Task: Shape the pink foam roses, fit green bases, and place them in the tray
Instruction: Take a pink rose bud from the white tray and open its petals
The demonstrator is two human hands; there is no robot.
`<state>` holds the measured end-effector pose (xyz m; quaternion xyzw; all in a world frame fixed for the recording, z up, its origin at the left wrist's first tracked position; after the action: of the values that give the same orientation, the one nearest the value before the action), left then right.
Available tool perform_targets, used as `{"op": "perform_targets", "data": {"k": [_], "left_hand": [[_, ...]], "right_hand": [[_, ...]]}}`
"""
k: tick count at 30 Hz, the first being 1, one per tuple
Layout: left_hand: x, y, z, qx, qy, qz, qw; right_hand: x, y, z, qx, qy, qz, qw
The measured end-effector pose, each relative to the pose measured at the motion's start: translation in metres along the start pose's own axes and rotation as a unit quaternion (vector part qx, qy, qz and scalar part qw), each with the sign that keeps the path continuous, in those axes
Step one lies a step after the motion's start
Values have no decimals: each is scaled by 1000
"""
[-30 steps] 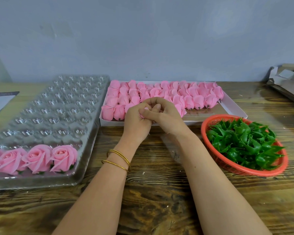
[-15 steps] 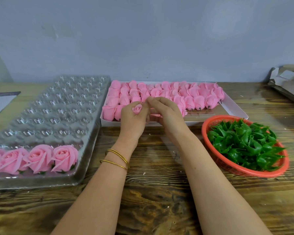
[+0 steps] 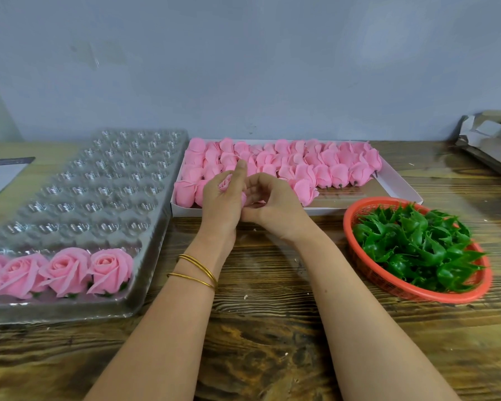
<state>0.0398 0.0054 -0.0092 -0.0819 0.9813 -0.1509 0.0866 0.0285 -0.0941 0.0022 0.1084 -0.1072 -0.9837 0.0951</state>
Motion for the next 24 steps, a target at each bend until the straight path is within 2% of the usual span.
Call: {"op": "perform_targets", "data": {"k": [7, 14, 17, 24], "left_hand": [[1, 0, -2, -12, 16, 22, 1000], [4, 1, -6, -50, 24, 41, 998], [5, 2, -7, -54, 23, 52, 997], [-2, 3, -1, -22, 39, 19, 999]], "right_hand": [[0, -2, 2, 13, 12, -3, 1000], [6, 3, 5, -44, -23, 72, 996], [8, 3, 6, -59, -36, 81, 994], [6, 2, 6, -18, -27, 61, 998]]}}
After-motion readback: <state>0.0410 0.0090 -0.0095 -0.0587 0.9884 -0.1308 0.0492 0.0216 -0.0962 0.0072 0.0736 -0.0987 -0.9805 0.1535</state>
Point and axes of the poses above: each hand's wrist, its own x-axis away from the middle knuckle, its own y-axis out of the back of the hand, z = x × y, the point moved 1 cm from there along -x, towards the middle knuckle, and after that the axes turned 1 degree about z, right-handed, at the moved point
